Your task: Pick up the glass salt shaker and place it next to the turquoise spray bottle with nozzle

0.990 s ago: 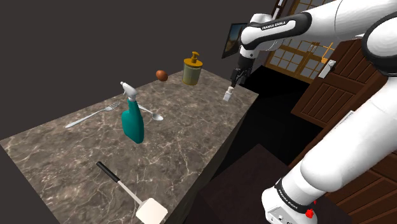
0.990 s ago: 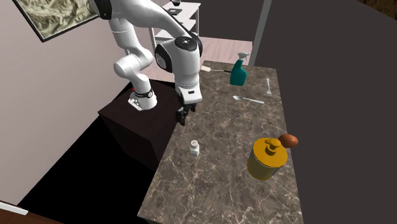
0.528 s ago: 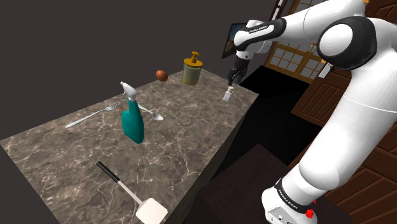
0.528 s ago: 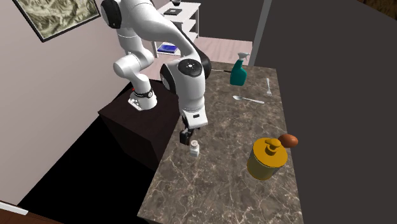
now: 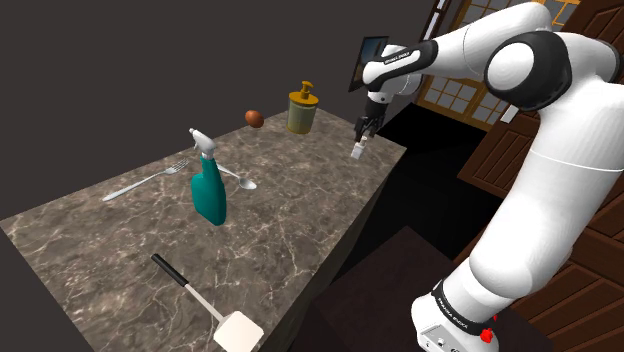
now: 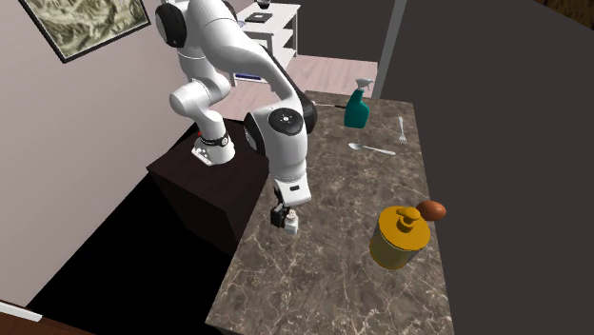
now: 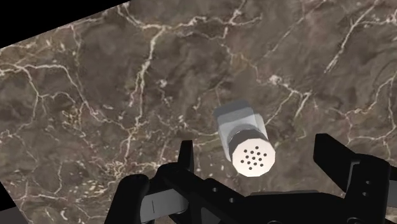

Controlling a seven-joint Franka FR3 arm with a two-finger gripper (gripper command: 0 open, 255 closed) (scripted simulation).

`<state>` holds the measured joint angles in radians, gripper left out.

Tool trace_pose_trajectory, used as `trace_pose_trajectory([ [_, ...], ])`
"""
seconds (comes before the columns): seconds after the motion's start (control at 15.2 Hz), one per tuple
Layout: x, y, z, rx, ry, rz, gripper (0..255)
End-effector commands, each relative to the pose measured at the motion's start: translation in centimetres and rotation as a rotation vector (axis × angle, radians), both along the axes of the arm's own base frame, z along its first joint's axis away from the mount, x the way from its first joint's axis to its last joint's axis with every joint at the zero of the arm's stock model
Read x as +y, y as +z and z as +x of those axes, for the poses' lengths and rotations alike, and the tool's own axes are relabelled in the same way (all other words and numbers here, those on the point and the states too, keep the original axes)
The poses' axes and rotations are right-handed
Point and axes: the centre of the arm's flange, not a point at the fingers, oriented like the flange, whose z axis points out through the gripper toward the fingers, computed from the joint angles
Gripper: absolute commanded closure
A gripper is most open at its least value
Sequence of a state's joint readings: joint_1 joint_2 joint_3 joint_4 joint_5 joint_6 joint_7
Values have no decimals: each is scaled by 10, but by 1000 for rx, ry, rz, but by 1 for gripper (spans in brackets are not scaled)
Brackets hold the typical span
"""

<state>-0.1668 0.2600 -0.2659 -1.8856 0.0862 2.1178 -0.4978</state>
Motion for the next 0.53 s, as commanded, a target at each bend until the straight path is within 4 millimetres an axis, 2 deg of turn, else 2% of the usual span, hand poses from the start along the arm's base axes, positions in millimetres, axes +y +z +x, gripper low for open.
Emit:
trace_pose_trajectory([
  [0.0,0,-4,0,-1,0,0,0],
  [0.4,0,-3,0,-1,0,0,0],
  [0.46,0,-3,0,-1,0,0,255],
])
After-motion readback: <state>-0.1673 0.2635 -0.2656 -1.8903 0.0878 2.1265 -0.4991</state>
